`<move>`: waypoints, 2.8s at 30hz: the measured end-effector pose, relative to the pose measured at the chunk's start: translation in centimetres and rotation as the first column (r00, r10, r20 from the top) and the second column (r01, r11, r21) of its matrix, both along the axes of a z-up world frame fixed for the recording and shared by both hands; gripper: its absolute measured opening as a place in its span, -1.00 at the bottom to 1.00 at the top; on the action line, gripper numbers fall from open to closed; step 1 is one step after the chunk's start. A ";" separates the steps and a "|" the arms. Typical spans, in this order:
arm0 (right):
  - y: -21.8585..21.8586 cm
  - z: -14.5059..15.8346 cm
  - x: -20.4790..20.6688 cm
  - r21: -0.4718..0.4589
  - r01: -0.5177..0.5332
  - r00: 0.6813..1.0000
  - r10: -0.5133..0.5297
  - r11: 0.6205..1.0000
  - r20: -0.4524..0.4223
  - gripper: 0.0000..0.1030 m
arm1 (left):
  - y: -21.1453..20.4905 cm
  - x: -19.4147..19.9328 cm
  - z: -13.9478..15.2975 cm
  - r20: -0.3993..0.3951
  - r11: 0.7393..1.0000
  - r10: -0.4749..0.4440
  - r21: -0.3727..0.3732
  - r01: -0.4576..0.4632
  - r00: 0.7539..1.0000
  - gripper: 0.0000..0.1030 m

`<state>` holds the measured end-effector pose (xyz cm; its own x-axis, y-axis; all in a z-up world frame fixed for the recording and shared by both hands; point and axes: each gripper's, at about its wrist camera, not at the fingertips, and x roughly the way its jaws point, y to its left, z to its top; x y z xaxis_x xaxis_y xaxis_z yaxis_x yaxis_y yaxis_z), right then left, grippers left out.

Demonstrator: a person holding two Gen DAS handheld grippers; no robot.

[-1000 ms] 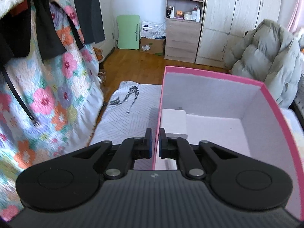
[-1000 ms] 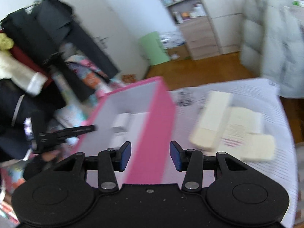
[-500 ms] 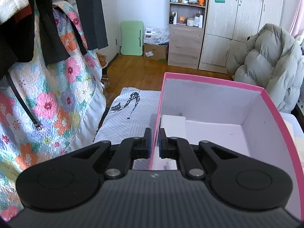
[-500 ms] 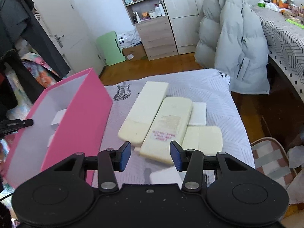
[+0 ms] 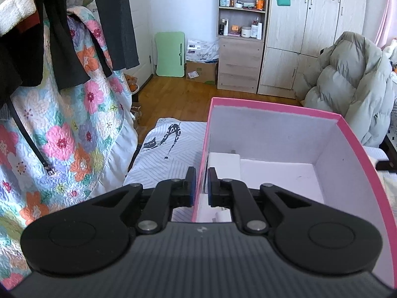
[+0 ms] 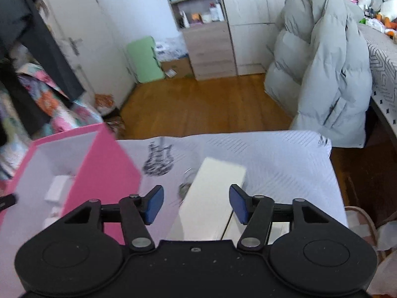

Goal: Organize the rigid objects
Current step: 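Grasp the white handheld device on the bed with the right tool, then carry the white handheld device into the pink box and open the right tool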

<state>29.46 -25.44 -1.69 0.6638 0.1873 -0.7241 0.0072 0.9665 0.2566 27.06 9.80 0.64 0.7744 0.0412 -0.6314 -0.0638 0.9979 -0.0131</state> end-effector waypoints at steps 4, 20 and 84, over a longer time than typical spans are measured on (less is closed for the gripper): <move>0.0 -0.8 2.3 -0.049 0.040 0.998 -0.042 0.998 -0.039 0.42 | 0.0 0.0 0.0 0.001 1.000 -0.001 0.005 0.001 1.000 -0.86; -0.2 -0.9 1.4 -0.003 -0.001 0.999 0.002 1.000 0.035 0.23 | -0.1 -0.2 0.0 0.004 1.000 -0.003 0.015 0.003 1.000 -0.86; 18.1 5.0 -2.4 0.083 -0.371 0.928 0.364 0.925 0.080 0.12 | -1.4 -0.2 0.0 -0.039 0.981 -0.094 0.165 0.099 0.995 -0.83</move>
